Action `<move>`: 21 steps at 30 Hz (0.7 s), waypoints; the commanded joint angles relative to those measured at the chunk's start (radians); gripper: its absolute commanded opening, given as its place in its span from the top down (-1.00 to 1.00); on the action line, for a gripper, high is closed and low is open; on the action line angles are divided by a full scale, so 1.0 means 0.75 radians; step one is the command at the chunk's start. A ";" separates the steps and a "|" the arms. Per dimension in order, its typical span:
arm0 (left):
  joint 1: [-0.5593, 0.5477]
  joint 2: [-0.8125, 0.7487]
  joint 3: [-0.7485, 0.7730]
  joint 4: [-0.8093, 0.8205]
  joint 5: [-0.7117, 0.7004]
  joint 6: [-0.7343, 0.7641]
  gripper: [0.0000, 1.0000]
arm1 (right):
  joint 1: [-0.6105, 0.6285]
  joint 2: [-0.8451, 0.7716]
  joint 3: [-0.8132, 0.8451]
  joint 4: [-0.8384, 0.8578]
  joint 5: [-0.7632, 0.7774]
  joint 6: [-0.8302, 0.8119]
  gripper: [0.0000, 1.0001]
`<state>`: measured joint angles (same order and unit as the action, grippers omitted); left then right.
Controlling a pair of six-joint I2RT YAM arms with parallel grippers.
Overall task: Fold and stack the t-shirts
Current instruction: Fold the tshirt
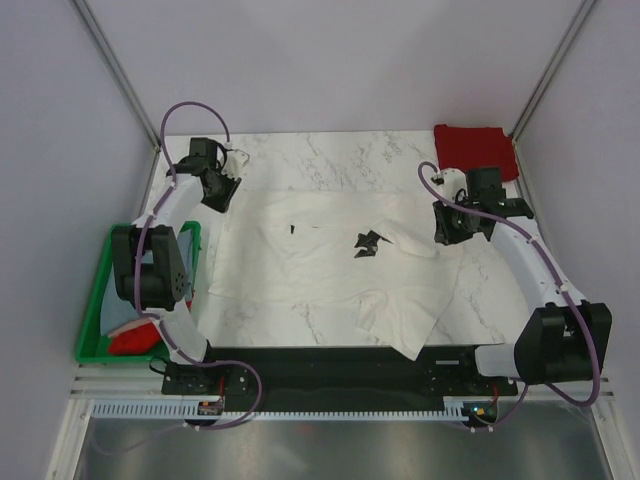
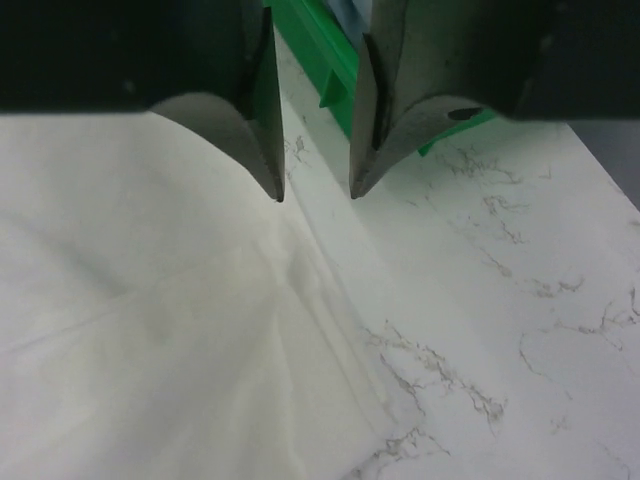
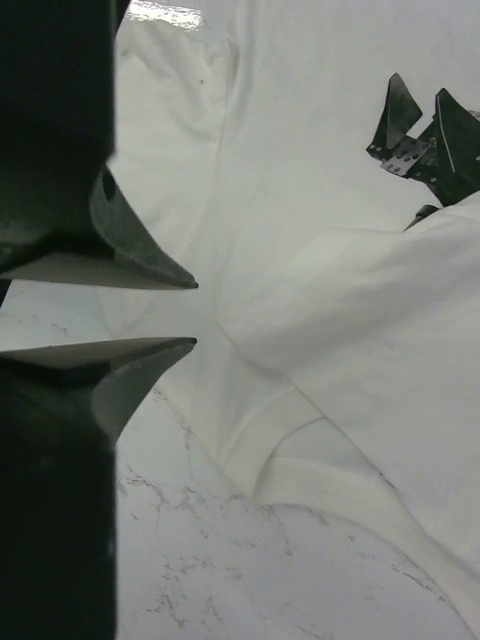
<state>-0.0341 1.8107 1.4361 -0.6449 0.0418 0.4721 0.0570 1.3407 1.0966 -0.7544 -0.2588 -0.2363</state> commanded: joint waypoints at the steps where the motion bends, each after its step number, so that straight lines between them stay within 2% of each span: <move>1: 0.021 -0.072 0.085 0.019 -0.017 -0.049 0.16 | -0.013 0.024 0.143 0.016 -0.031 0.002 0.26; 4: 0.025 0.042 0.285 0.001 -0.037 -0.044 -0.04 | -0.029 0.149 0.303 0.059 -0.060 0.002 0.23; 9: 0.029 0.407 0.698 -0.224 -0.005 -0.077 -0.10 | -0.070 0.402 0.527 0.081 -0.039 -0.020 0.23; 12: 0.043 0.527 0.870 -0.347 0.073 -0.136 -0.11 | -0.125 0.585 0.658 0.079 -0.050 -0.020 0.20; 16: 0.080 0.625 0.957 -0.363 0.122 -0.177 -0.13 | -0.205 0.805 0.802 0.071 -0.074 -0.018 0.23; 21: 0.086 0.709 1.016 -0.367 0.141 -0.183 -0.22 | -0.233 0.945 0.939 0.069 -0.068 -0.043 0.24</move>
<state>0.0174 2.3405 2.1239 -0.8944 0.1097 0.3786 -0.1188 2.0323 1.7126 -0.7082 -0.2943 -0.2474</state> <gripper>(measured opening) 0.597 0.385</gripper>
